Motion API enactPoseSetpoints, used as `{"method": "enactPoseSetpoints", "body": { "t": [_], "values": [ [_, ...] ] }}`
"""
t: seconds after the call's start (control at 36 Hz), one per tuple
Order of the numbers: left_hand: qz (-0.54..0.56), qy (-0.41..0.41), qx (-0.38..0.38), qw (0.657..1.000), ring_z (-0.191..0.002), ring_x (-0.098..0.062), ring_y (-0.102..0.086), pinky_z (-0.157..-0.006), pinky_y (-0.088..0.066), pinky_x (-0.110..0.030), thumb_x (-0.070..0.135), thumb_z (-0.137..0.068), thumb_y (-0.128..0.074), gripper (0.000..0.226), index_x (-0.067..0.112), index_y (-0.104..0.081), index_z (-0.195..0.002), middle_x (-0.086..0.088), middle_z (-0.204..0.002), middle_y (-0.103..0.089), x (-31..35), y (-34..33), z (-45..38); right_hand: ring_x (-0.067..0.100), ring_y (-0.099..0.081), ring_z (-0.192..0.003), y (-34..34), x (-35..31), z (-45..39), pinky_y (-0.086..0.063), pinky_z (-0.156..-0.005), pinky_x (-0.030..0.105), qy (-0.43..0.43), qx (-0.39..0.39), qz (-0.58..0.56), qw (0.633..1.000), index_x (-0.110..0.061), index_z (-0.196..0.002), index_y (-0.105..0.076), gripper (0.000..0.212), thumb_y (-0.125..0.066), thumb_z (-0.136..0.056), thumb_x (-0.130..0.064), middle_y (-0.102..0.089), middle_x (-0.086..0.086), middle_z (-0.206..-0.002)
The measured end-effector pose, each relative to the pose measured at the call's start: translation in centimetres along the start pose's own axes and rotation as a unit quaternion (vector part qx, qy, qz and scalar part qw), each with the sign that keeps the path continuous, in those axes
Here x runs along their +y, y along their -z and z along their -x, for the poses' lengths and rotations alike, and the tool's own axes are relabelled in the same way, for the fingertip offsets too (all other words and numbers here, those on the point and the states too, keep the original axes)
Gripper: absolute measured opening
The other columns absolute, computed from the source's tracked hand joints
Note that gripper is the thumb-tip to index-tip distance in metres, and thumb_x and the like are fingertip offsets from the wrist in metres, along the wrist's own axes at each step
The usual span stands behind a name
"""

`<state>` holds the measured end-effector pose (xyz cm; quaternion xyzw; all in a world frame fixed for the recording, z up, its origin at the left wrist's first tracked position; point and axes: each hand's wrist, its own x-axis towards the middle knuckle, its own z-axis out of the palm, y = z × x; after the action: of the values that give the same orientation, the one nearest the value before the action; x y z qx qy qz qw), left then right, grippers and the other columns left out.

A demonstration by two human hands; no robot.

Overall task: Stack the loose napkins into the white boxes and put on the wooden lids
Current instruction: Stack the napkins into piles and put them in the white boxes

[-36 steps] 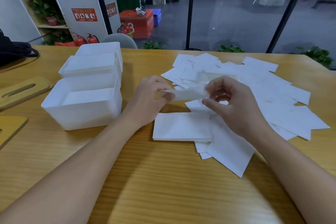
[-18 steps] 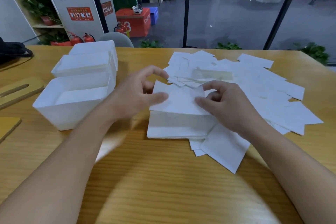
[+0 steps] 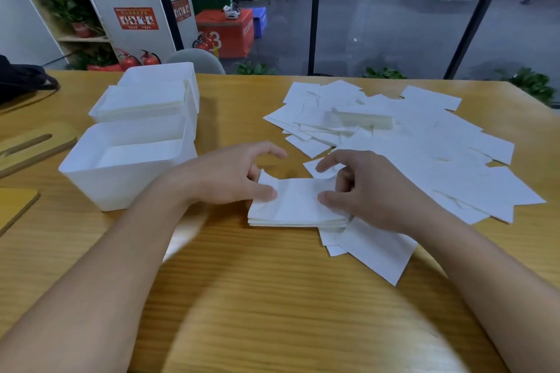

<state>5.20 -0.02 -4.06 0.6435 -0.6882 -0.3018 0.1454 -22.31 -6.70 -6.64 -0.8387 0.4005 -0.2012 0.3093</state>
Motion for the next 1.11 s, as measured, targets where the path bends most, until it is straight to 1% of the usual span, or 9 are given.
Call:
{"method": "enactPoseSetpoints", "body": {
  "t": [0.11,0.19,0.31,0.47,0.64,0.75,0.89,0.97,1.11],
  "values": [
    [-0.018,0.016,0.009,1.0,-0.058,-0.012,-0.058,-0.067,-0.042,-0.035,0.059,-0.09,-0.081,0.067,0.05,-0.047,-0.148,0.006,-0.061,-0.06,-0.5,0.1,-0.2,0.002,-0.059,-0.081,0.2,0.3,-0.4,-0.046,-0.069,0.025,0.026,0.067,0.085,0.994,-0.039,-0.102,-0.073,0.025,-0.081,-0.087,-0.057,-0.065,-0.012,-0.085],
    [-0.005,0.02,0.052,0.998,-0.05,-0.009,-0.046,-0.063,-0.038,-0.035,0.075,-0.086,-0.075,0.048,0.051,-0.063,-0.126,0.01,-0.055,-0.051,-0.6,0.1,-0.5,-0.002,-0.056,-0.11,-0.2,0.3,-1.9,-0.048,-0.094,0.028,0.056,0.082,0.106,0.989,-0.042,-0.114,-0.077,0.038,-0.068,-0.09,-0.071,-0.063,-0.019,-0.122],
    [0.004,0.008,0.145,0.989,-0.048,-0.006,-0.041,-0.058,-0.035,-0.033,0.062,-0.098,-0.069,0.021,0.043,-0.072,-0.103,0.012,-0.052,-0.047,-0.7,-0.7,-1.3,0.025,-0.037,-0.146,-1.3,-0.1,-4.3,-0.027,-0.118,0.048,0.018,0.001,0.183,0.983,-0.045,-0.128,-0.073,0.05,-0.049,-0.097,-0.076,-0.047,-0.014,-0.162],
    [-0.013,0.001,0.109,0.994,-0.053,-0.011,-0.043,-0.06,-0.037,-0.037,0.057,-0.101,-0.068,0.015,0.044,-0.071,-0.108,0.009,-0.057,-0.048,-1.5,-1.9,-2.1,0.026,-0.042,-0.123,-2.6,0.5,-5.3,-0.027,-0.092,0.041,0.015,-0.012,0.272,0.962,-0.026,-0.11,-0.07,0.068,-0.028,-0.098,-0.079,-0.061,-0.015,-0.124],
    [0.028,-0.025,0.205,0.978,-0.072,-0.006,-0.067,-0.076,-0.057,-0.036,0.043,-0.108,-0.064,0.023,0.042,-0.069,-0.13,0.006,-0.076,-0.072,-1.0,-2.4,-2.5,0.021,-0.038,-0.143,-2.1,0.0,-4.8,-0.026,-0.116,0.043,0.017,0.0,0.218,0.976,-0.026,-0.146,-0.065,0.061,-0.046,-0.105,-0.066,-0.053,-0.01,-0.158],
    [0.125,-0.032,0.221,0.967,-0.089,-0.003,-0.075,-0.09,-0.06,-0.037,0.05,-0.113,-0.05,0.039,0.039,-0.059,-0.149,0.01,-0.093,-0.08,-0.3,-2.4,-2.4,0.002,-0.046,-0.14,-1.0,-1.5,-2.5,-0.039,-0.119,0.039,0.1,0.033,0.08,0.991,-0.032,-0.136,-0.073,0.049,-0.062,-0.101,-0.064,-0.061,-0.018,-0.148],
    [0.232,-0.022,0.229,0.945,-0.095,-0.01,-0.079,-0.09,-0.064,-0.04,0.055,-0.109,-0.056,0.035,0.032,-0.077,-0.127,0.015,-0.119,-0.078,0.5,-2.4,-2.0,-0.009,-0.044,-0.141,-1.2,-3.1,0.1,-0.034,-0.115,0.015,0.157,-0.018,0.039,0.987,-0.041,-0.138,-0.07,0.044,-0.069,-0.098,-0.06,-0.06,-0.026,-0.146],
    [0.227,-0.018,0.23,0.946,-0.089,-0.014,-0.081,-0.09,-0.066,-0.045,0.041,-0.103,-0.074,0.017,0.036,-0.077,-0.12,0.008,-0.107,-0.082,0.2,-2.3,-1.9,-0.008,-0.047,-0.14,-1.3,-2.9,0.0,-0.038,-0.115,0.02,0.16,-0.036,0.044,0.986,-0.038,-0.132,-0.075,0.041,-0.07,-0.098,-0.061,-0.062,-0.028,-0.144],
    [0.223,-0.043,0.23,0.946,-0.089,-0.02,-0.079,-0.092,-0.064,-0.055,0.016,-0.103,-0.072,0.04,0.042,-0.069,-0.134,0.005,-0.097,-0.082,-0.2,-2.3,-2.0,-0.009,-0.059,-0.127,-0.5,-2.1,-0.3,-0.044,-0.108,0.016,0.127,0.03,-0.025,0.991,-0.037,-0.111,-0.081,0.019,-0.073,-0.1,-0.05,-0.071,-0.028,-0.128]
  ]
}}
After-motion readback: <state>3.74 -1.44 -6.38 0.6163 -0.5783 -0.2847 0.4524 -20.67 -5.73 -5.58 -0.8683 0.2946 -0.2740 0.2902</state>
